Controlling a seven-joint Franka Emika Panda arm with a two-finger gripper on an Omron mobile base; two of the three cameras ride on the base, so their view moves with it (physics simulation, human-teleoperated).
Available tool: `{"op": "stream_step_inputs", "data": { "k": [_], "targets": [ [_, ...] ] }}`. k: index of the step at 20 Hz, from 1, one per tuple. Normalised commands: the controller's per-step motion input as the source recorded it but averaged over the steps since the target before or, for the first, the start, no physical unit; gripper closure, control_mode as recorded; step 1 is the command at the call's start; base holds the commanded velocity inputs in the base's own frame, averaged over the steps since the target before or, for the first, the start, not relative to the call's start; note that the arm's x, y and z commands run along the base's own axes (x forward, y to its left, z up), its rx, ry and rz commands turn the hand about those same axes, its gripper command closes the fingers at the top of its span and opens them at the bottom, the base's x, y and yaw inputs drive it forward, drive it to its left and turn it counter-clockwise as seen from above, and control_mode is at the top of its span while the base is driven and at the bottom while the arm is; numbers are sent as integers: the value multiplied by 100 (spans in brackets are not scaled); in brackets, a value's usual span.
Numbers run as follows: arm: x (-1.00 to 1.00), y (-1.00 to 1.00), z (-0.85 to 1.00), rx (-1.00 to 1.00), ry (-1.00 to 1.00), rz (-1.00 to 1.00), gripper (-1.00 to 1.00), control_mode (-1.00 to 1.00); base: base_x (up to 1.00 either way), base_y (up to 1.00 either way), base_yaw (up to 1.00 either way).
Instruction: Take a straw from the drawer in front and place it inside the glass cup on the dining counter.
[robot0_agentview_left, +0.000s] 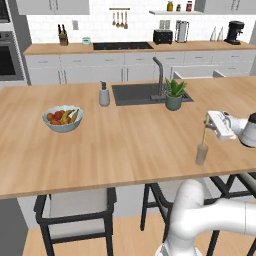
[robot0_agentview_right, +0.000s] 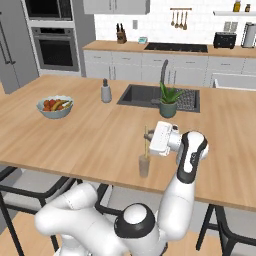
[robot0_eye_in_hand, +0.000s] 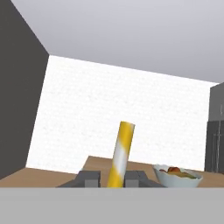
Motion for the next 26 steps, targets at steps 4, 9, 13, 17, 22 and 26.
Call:
{"op": "stream_step_inputs", "data": {
  "k": [4,9,13,17,22,26],
  "targets": [
    [19,0,-17,0,0,0,100,-100,0,0,0],
    [20,-2,-22,0,0,0,100,-100,0,0,0],
    [-13,-3,-27,0,0,0,100,-100,0,0,0],
    [-38,-4,-31,0,0,0,100,-100,0,0,0],
    [-18,0,-28,0,0,0,100,-100,0,0,0],
    [0,2,-16,0,0,0,-100,-100,0,0,0]
  ]
}}
